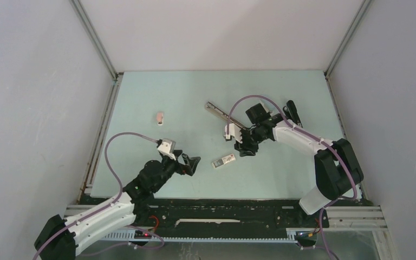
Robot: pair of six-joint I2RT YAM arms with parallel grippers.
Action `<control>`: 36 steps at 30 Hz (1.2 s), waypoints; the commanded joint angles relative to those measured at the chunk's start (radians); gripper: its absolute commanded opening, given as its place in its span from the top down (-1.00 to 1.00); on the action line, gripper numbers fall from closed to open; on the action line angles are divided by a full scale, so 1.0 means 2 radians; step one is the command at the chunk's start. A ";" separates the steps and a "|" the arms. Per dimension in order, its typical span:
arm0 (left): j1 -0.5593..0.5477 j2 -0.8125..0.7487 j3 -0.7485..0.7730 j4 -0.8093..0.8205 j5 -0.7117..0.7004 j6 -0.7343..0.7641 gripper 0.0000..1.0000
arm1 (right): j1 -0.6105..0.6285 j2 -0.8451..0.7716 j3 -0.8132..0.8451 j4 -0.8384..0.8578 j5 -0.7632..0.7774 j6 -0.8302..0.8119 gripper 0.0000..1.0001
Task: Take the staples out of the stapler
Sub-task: Close the staple box at the center of the board.
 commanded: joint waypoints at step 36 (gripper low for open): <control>0.004 0.025 -0.033 0.004 0.012 -0.277 -0.78 | -0.020 0.014 0.021 0.000 -0.009 0.025 0.07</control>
